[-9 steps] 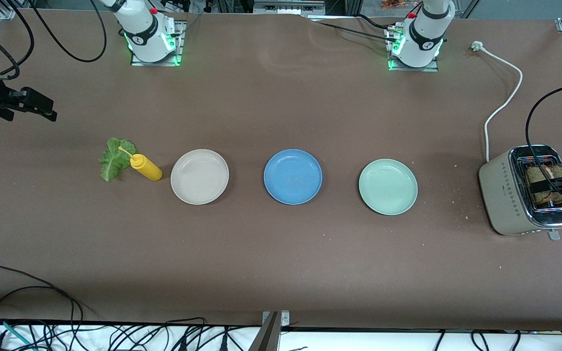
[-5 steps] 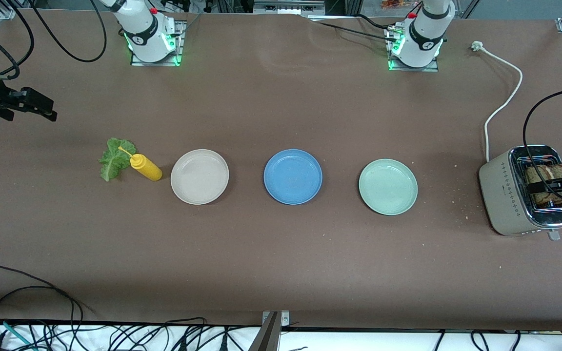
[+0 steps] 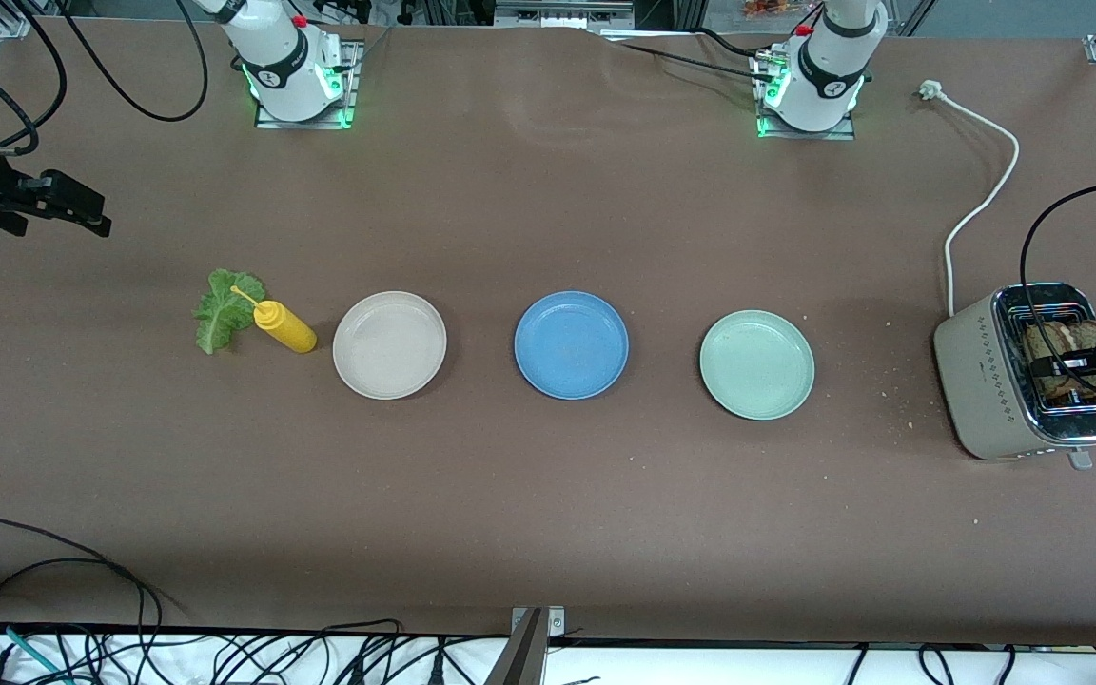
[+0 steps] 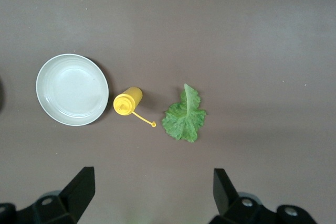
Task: Make sandwich in blue plate with both arms
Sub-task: 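Close the left gripper on one bread slice in the toaster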
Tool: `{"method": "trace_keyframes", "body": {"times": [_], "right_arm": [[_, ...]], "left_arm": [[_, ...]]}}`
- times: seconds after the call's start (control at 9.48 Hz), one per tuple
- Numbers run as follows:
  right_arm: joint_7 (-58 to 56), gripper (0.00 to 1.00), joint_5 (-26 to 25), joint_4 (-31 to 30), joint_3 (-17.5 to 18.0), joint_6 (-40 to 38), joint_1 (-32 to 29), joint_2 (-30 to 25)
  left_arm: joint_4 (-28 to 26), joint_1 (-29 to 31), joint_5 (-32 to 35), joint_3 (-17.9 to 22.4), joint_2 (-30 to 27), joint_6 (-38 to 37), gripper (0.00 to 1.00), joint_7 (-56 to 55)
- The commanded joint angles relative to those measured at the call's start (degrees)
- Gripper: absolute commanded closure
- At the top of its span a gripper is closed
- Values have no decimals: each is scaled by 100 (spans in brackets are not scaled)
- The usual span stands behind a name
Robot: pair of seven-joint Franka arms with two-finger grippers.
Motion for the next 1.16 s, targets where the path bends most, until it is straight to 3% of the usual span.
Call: {"method": "trace_keyframes", "body": {"times": [0.0, 0.42, 1.06], "right_arm": [[44, 0, -6, 77, 80, -77, 12, -5], [140, 0, 204, 85, 45, -313, 3, -49], [80, 0, 214, 94, 1, -701, -15, -49]], "left_arm": [[28, 41, 146, -47, -7, -52, 100, 99], [151, 76, 146, -56, -207, -148, 100, 81], [388, 32, -90, -274, -1280, -1255, 100, 214]]}}
